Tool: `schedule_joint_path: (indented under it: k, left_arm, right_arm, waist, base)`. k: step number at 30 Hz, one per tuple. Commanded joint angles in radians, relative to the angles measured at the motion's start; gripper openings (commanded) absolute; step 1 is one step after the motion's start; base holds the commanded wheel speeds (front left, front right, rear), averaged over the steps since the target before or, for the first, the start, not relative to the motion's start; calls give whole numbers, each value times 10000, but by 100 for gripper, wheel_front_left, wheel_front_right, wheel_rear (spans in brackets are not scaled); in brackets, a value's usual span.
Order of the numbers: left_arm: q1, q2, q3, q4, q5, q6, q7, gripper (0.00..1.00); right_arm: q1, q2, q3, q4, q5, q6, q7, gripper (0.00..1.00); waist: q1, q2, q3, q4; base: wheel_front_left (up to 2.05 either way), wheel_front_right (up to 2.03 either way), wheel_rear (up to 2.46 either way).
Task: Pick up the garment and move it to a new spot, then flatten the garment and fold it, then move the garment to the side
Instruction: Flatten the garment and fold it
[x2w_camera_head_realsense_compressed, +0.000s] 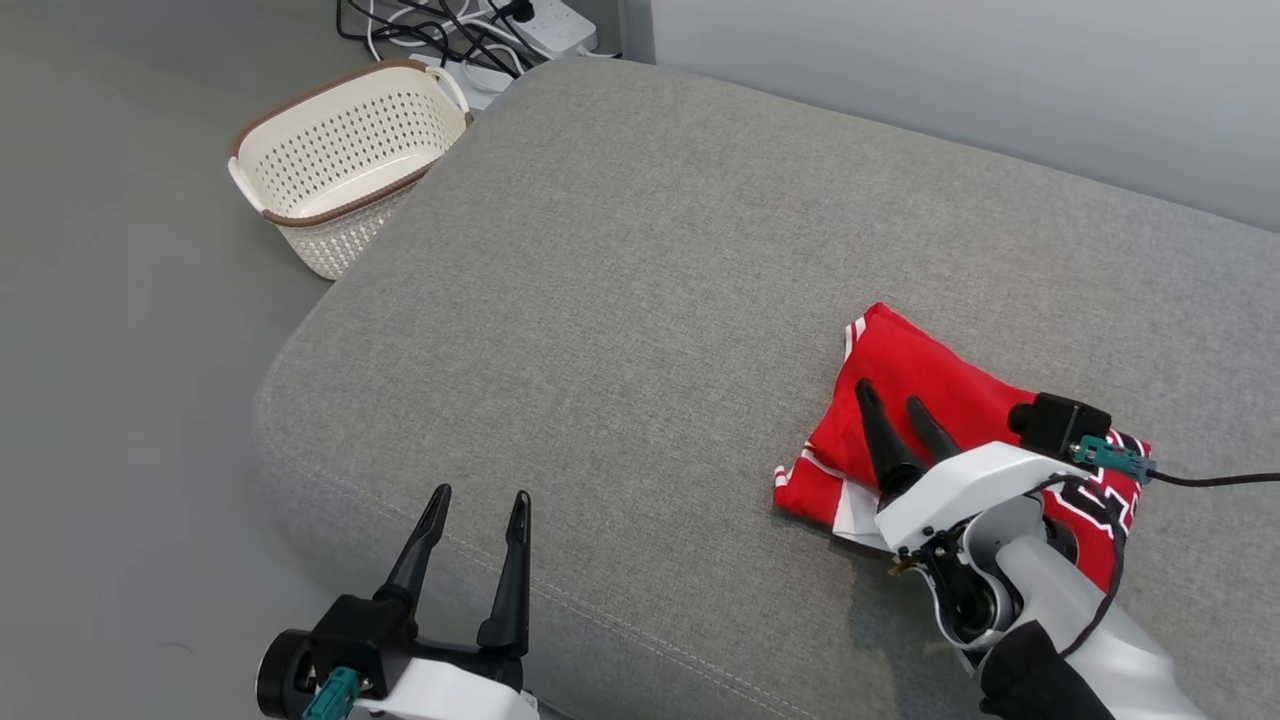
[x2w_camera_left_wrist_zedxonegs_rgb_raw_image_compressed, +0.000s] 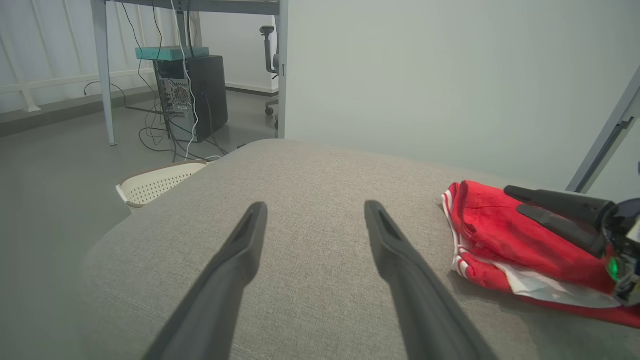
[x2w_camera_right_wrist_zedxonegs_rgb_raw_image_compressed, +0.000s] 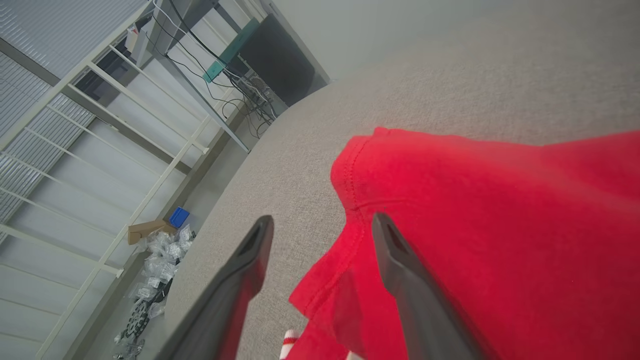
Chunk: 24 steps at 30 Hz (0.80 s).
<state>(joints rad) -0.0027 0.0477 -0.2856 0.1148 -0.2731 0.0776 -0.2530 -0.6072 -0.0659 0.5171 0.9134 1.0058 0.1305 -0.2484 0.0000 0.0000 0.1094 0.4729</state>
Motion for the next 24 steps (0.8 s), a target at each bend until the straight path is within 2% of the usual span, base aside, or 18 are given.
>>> schedule_joint_path:
  k: [1,7,11,17,21,24]
  left_arm:
    - [-356,26,321,-142,41,44,-88,100]
    - [-384,26,356,-172,98,-9,-88,100]
    - [-444,26,420,-229,175,-45,-88,100]
    - [-645,26,597,-282,253,-69,-88,100]
    - [-802,26,777,-319,296,-77,-88,100]
    - [-869,26,899,-331,351,-94,-88,100]
  right_arm:
    - [-126,155,440,-297,314,2,-133,100]
    - [-170,155,643,-843,241,2,-133,100]
    - [-85,156,99,-1438,-1164,2,-133,100]
    - [548,127,-1294,-2736,-3656,2,-133,100]
    - [1047,132,-1943,-3625,-4792,2,-133,100]
    - [1419,137,-2255,-4122,-5234,2,-133,100]
  waist:
    - [0,0,-44,-130]
    - [0,0,-132,-623]
    - [0,0,-190,-1222]
    - [0,0,-227,-2251]
    - [0,0,-256,-2966]
    - [0,0,-319,-3464]
  base:
    - [0,0,0]
    - [0,0,0]
    - [0,0,0]
    - [0,0,0]
    - [0,0,0]
    - [0,0,0]
